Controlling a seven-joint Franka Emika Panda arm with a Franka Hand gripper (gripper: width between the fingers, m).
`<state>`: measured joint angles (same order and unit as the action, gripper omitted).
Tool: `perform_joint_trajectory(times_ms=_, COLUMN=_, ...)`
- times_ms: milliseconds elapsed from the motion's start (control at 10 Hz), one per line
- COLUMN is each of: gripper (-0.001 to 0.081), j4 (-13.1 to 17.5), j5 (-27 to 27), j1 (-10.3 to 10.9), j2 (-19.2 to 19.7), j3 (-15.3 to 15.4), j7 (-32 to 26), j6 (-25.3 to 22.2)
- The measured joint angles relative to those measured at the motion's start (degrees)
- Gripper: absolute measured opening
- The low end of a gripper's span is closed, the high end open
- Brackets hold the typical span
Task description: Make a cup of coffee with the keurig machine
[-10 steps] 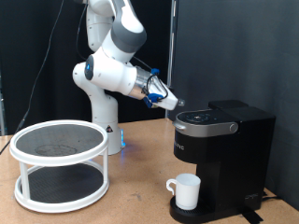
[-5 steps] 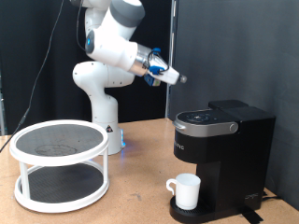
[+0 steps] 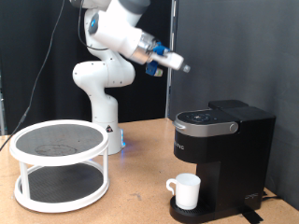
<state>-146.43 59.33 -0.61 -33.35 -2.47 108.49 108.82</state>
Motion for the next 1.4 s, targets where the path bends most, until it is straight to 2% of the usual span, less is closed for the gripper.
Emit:
perform_joint_trajectory(times_ms=100, gripper=0.0734, j4=2.45, j5=-6.23, j1=-0.23, j2=0.19, j3=1.89, j7=0.86, j6=1.03)
perform_joint_trajectory(times_ms=300, gripper=0.0734, j4=8.17, j5=-19.81, j1=-0.47, j2=2.01, j3=4.97, j7=2.92, j6=0.21)
perform_joint_trajectory(times_ms=400, gripper=0.0734, j4=11.16, j5=-23.98, j1=-0.46, j2=3.72, j3=5.83, j7=3.08, j6=-1.05)
perform_joint_trajectory(times_ms=500, gripper=0.0734, j4=14.04, j5=-26.36, j1=-0.48, j2=6.62, j3=6.06, j7=3.01, j6=-2.64)
perform_joint_trajectory(times_ms=600, gripper=0.0734, j4=13.65, j5=-25.64, j1=-0.48, j2=6.45, j3=6.06, j7=3.03, j6=-2.00)
perform_joint_trajectory(times_ms=700, gripper=0.0734, j4=13.27, j5=-28.47, j1=-0.50, j2=6.34, j3=6.67, j7=3.23, j6=-1.37)
perform_joint_trajectory(times_ms=900, gripper=0.0734, j4=13.85, j5=-39.41, j1=-0.89, j2=6.82, j3=10.79, j7=6.97, j6=-0.38)
perform_joint_trajectory(times_ms=1000, gripper=0.0734, j4=15.20, j5=-42.94, j1=-0.96, j2=7.71, j3=12.67, j7=9.30, j6=-0.54)
perform_joint_trajectory(times_ms=1100, gripper=0.0734, j4=17.38, j5=-44.40, j1=-0.97, j2=9.41, j3=13.68, j7=11.35, j6=-1.50)
perform_joint_trajectory(times_ms=1400, gripper=0.0734, j4=25.34, j5=-44.59, j1=-1.53, j2=16.53, j3=13.72, j7=16.05, j6=-6.08)
